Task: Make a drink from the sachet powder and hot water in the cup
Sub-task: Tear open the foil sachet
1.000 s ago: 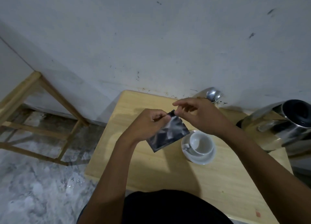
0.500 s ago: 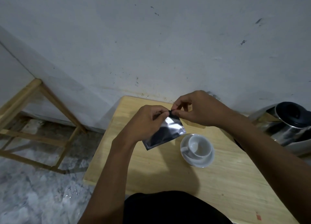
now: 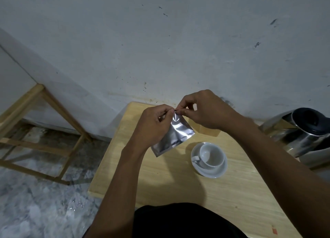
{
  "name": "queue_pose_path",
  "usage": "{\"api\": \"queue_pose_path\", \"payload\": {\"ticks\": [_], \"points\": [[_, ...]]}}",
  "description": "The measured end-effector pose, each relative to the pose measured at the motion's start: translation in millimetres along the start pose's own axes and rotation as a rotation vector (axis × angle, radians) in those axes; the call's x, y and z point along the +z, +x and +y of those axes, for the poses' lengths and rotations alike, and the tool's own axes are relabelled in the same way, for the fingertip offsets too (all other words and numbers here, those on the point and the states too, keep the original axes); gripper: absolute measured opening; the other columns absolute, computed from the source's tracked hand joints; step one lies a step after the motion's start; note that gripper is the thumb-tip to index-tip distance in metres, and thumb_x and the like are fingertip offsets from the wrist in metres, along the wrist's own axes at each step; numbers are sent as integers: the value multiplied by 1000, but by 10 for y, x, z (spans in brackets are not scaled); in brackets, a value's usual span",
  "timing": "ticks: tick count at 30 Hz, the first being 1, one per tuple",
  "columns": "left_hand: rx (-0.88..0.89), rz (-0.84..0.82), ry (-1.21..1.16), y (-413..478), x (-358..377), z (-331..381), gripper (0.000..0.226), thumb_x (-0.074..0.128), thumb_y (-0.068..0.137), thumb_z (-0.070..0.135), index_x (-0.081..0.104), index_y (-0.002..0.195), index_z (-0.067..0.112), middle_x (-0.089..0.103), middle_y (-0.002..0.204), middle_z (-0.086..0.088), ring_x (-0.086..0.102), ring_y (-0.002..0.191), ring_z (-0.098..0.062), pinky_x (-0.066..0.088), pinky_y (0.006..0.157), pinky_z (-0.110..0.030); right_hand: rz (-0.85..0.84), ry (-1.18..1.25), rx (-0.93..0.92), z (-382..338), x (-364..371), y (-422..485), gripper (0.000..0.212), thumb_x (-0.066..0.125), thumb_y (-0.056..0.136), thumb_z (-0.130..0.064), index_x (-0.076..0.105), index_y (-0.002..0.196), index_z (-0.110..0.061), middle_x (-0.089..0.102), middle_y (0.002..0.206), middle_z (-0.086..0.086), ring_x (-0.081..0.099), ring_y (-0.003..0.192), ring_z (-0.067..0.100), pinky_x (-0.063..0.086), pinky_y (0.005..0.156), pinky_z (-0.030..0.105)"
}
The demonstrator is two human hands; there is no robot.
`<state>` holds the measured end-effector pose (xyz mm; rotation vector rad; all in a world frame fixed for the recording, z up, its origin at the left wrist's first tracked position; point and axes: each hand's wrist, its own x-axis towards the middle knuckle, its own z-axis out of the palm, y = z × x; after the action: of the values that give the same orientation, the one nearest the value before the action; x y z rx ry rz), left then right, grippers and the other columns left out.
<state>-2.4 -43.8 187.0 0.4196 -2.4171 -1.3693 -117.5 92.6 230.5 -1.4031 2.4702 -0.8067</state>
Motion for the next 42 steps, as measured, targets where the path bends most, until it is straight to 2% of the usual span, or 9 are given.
{"api": "queue_pose_path", "payload": {"ticks": [7,11,15,19,23,25,29,36,42], "points": [[-131,18,-179,74,-9,56,25,50,95,19,70,81,18,67,74,3,56,66,0,43,62,-12,253,-125,-230,77,236,4,6,68,86,-15,74,87,-12,71,79,1,57,72,19,48,73,34],[-150,23,-212,119,-33,53,28,47,97,19,71,85,10,70,79,-5,58,69,-2,45,64,-11,465,-211,-362,128,367,11,8,67,88,-9,72,82,-9,71,78,2,59,71,22,45,75,33],[-144,25,-192,130,-37,28,28,47,97,20,70,83,12,67,76,-1,56,66,0,44,62,-11,503,-211,-434,164,419,-36,8,66,91,-8,71,85,-9,71,82,1,55,75,17,36,80,23],[-169,12,-257,102,-90,6,24,48,97,21,70,90,15,68,82,-1,58,70,1,45,62,-8,506,-151,-380,199,415,-120,5,67,90,-8,72,90,-8,71,88,2,58,83,17,39,80,21],[-189,-93,-357,96,-108,2,17,55,94,27,72,95,24,73,85,6,64,79,-5,50,72,-20,503,-56,-301,187,372,-154,8,65,92,-13,70,93,-7,70,90,2,61,83,14,48,76,24],[-219,-167,-426,85,-99,-20,15,61,91,30,73,97,22,74,88,-4,62,81,-12,48,76,-26,527,-42,-311,156,363,-148,7,65,91,-10,70,92,-6,69,88,4,62,80,15,51,72,29],[-195,-259,-415,64,-91,-91,21,64,88,31,74,83,13,70,83,-11,62,78,-14,48,79,-23,538,-37,-327,138,345,-140,4,67,89,-6,70,89,-5,70,86,4,63,80,17,52,73,32],[-195,-130,-376,131,-102,-270,16,63,89,20,75,95,10,74,75,7,67,70,-3,52,65,-12,585,-48,-295,199,470,-311,4,68,88,-4,70,92,-3,70,86,6,61,81,13,49,76,22],[-216,-67,-361,122,-91,-456,17,63,89,17,73,97,6,72,68,15,65,67,4,48,64,-8,701,114,-46,312,567,-558,6,66,90,-4,71,92,-5,65,86,-5,55,81,-5,42,77,7]]}}
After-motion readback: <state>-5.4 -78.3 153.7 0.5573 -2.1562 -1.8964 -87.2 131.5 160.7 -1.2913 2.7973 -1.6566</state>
